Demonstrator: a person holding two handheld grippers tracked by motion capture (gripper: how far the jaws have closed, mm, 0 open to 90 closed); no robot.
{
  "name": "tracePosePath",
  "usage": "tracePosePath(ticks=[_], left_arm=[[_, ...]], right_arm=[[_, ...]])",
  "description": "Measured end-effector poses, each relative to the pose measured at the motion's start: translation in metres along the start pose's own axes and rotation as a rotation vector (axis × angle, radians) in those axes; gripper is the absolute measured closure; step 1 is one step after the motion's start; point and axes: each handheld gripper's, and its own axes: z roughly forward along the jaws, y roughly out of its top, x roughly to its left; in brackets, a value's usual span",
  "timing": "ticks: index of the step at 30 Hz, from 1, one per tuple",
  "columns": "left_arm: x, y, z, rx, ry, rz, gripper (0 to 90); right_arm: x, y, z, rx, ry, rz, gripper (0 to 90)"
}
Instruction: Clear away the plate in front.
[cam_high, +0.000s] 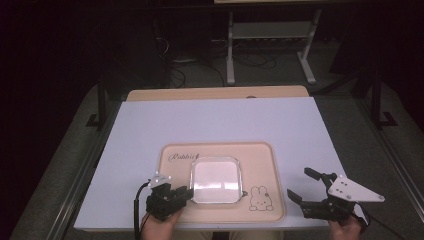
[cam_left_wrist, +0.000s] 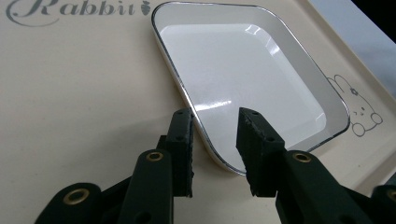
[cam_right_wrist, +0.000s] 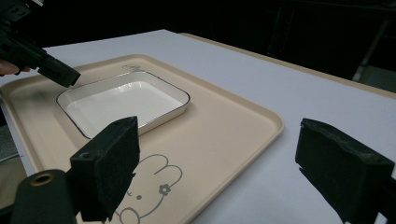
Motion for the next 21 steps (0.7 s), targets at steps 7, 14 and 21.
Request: tracePosePath(ticks=[7, 14, 21], left_arm=[[0.0014, 0.0005, 0.0012, 0.005, -0.009, 0.005, 65.4], [0.0008, 0.0023, 0.0004, 0.006, -0.008, 0.038, 64.8], [0.0006, 0.0073, -0.0025, 0.003, -0.014, 0.077, 63.5]], right_arm=[[-0.0001, -0.0006, 0.0008, 0.006, -0.002, 0.001, 12.9], [-0.0004, -0.0014, 0.0011, 0.013, -0.006, 0.007, 12.8], [-0.0008, -0.0014, 0.0009, 0.013, -0.006, 0.006, 12.8]])
